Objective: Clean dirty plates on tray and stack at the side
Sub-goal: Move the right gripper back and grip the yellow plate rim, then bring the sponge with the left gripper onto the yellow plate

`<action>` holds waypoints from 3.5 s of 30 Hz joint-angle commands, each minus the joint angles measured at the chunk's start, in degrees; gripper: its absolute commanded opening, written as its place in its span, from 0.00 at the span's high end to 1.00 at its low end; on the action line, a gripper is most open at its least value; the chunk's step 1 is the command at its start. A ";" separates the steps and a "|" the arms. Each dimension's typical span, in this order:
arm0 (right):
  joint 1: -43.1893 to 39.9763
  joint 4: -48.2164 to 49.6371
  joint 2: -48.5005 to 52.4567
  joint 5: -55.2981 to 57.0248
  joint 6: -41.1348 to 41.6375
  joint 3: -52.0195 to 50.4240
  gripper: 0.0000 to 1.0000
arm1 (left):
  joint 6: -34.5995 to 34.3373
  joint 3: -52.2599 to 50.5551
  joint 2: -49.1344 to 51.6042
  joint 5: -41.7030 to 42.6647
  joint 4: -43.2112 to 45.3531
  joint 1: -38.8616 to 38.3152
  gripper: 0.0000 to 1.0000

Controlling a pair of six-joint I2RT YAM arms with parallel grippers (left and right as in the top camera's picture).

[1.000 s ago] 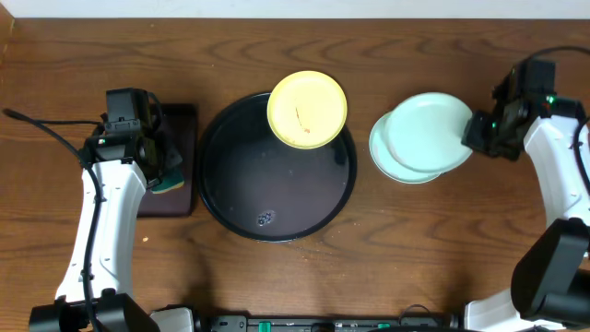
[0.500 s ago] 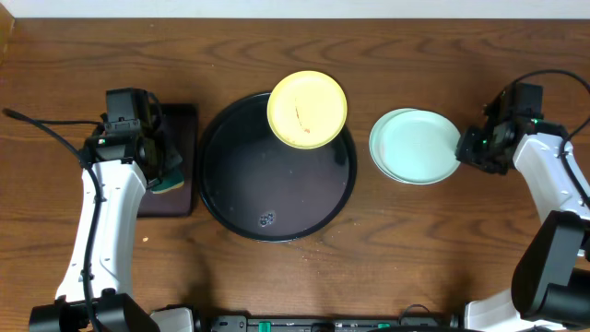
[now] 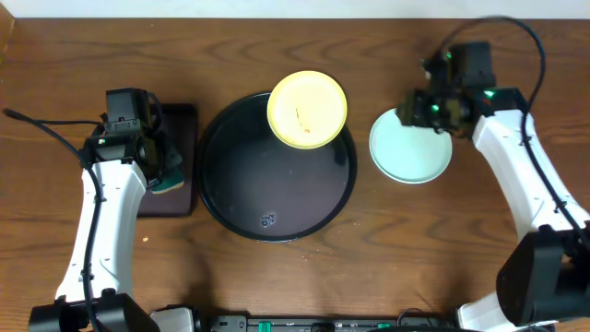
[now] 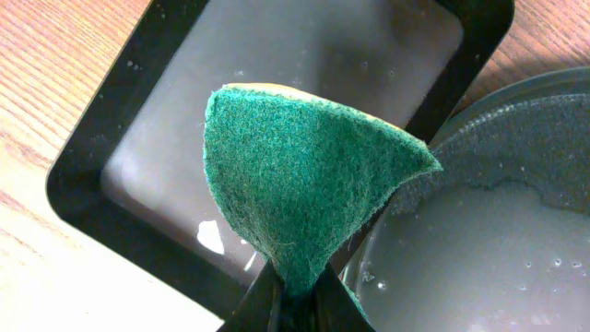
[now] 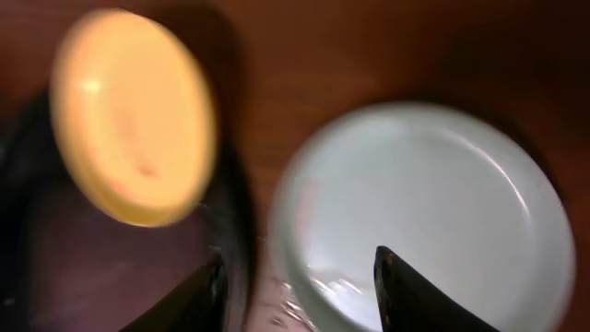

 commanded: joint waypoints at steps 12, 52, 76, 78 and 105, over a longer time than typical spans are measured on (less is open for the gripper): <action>7.72 -20.68 35.80 -4.33 -9.18 47.76 0.49 | 0.50 0.63 0.07 -0.07 -0.17 0.28 0.93; 18.14 -34.25 42.03 -8.22 -2.27 45.35 0.99 | 0.50 0.63 0.07 0.13 0.09 0.22 0.93; 24.90 -20.20 42.03 0.20 4.66 29.99 0.99 | -10.75 2.36 8.48 5.77 10.40 -19.82 0.93; 24.87 -20.17 42.03 0.22 4.66 29.99 0.99 | -10.75 2.36 10.93 6.01 12.07 -21.59 0.93; 24.87 -20.13 42.03 0.26 4.59 29.99 0.99 | -4.55 2.34 21.55 9.53 19.02 -31.50 0.93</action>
